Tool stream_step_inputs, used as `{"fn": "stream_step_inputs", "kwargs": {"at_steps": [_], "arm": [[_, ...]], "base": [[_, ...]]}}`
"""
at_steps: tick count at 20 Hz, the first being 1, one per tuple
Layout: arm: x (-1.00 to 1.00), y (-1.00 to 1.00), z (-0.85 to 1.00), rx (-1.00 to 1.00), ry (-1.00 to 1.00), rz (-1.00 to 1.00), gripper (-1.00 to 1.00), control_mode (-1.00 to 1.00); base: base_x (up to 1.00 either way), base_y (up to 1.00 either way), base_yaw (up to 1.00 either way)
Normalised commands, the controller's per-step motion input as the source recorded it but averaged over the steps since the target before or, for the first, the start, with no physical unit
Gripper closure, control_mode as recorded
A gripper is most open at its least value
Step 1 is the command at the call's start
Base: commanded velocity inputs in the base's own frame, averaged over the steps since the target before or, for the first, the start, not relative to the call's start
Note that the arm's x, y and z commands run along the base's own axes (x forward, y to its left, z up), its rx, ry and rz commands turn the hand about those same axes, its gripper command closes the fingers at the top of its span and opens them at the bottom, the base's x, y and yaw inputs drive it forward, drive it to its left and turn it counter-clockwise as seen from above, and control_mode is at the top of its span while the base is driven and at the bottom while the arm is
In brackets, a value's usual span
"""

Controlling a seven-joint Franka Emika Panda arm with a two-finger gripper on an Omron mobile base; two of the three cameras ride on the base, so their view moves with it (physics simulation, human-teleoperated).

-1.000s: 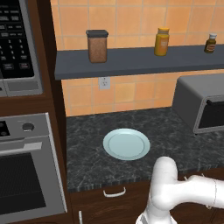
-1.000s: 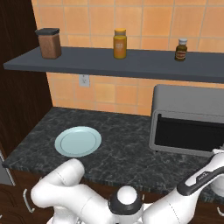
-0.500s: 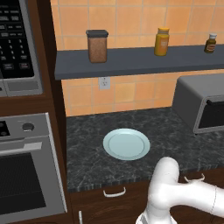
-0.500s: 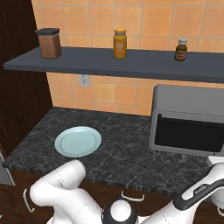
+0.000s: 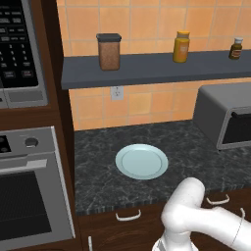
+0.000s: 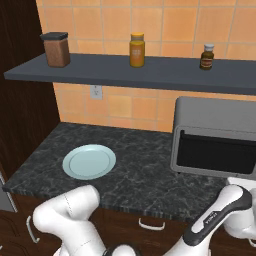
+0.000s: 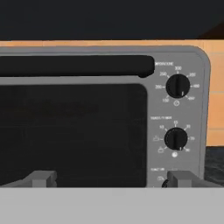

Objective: Pick up the kebab skewer and baguette bread, and place them inside the toaster oven. Close the toaster oven door and start by setting the timer.

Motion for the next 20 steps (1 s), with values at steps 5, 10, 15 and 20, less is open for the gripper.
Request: {"fn": "stream_step_inputs", "kwargs": {"at_steps": [5, 10, 15, 20], "arm": [[-0.03, 0.13, 0.0, 0.0, 0.0, -0.08, -1.0, -1.0], [-0.01, 0.48, 0.0, 0.0, 0.0, -0.11, -1.0, -1.0], [-0.06, 0.19, 0.0, 0.0, -0.01, -0.04, -1.0, -1.0], [0.0, 0.0, 0.0, 0.0, 0.0, 0.0, -1.0, 1.0]], "base": [[0.0, 0.0, 0.0], [0.0, 0.0, 0.0], [0.0, 0.0, 0.0], [0.0, -0.43, 0.0]]}}
